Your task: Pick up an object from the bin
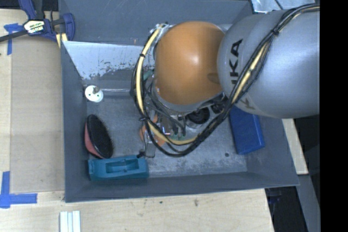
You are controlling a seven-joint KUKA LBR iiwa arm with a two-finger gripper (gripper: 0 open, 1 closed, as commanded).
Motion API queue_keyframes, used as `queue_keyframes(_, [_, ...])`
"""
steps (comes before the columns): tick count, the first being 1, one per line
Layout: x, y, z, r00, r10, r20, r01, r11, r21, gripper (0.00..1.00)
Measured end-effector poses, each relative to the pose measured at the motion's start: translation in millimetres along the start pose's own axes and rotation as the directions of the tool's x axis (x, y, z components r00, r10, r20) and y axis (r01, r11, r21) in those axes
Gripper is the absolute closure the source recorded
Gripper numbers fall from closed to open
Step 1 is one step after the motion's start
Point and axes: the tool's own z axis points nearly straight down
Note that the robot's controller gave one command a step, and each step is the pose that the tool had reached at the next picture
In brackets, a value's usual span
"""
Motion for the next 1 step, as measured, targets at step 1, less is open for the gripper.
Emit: queue_keyframes(1, [-1.8,-0.5,-4.4,1.000,0.002,0.008,-0.002,1.000,-0.002,0.00])
